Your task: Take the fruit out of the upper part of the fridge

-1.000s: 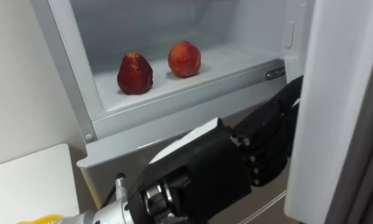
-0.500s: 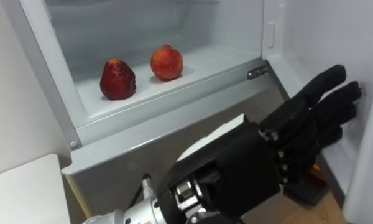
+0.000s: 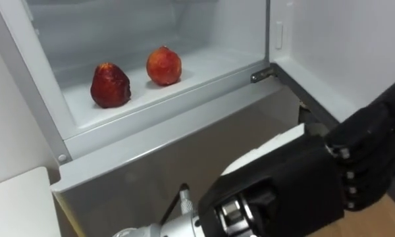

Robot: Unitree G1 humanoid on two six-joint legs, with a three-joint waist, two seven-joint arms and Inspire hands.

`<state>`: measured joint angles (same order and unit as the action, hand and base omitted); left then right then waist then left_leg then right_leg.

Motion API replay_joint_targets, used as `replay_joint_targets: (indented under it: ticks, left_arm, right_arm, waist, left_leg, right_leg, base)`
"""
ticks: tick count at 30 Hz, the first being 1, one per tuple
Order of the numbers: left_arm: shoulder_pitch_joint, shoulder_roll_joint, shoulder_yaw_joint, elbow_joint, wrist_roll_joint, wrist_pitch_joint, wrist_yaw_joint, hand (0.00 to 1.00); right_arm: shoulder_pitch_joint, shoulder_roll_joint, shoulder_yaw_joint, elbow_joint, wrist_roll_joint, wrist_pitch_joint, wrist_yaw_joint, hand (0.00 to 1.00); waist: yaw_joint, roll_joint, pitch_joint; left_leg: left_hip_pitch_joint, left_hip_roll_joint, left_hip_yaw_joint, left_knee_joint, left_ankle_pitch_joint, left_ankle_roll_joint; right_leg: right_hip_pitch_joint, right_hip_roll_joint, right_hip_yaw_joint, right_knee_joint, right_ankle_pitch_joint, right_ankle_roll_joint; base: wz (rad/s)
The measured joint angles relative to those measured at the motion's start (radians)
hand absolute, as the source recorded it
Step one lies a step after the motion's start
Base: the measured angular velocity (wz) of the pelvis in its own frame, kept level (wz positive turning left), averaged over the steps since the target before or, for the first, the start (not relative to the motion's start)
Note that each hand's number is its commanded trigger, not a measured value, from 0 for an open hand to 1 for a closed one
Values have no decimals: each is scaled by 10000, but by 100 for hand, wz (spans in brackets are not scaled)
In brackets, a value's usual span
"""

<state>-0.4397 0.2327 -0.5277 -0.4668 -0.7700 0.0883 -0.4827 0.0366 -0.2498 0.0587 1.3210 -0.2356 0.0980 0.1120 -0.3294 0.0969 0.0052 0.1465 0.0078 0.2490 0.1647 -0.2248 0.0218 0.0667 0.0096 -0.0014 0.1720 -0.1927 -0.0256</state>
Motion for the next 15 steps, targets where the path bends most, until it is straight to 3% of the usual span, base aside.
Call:
replay_joint_targets:
  ticks: [7, 15]
  left_arm:
    - [-723, -227, -306, 279, -5, -1, 187, 0]
    - [-1051, -589, -306, 370, -7, 1, 401, 0]
  right_arm:
    - [-165, -5, 195, 178, 349, -106, -259, 0]
    - [-175, -9, 196, 374, 335, -70, -255, 0]
  waist:
    - [-65, 53, -10]
    - [-492, 129, 37]
  left_leg:
    - [-3, 8, -1, 9, 0, 0]
    - [41, 22, -29, 4, 0, -1]
  right_leg:
    - [38, -3, -3, 3, 1, -1]
    - [35, 41, 249, 33, 7, -11]
  base:
    - [0]
    - [-7]
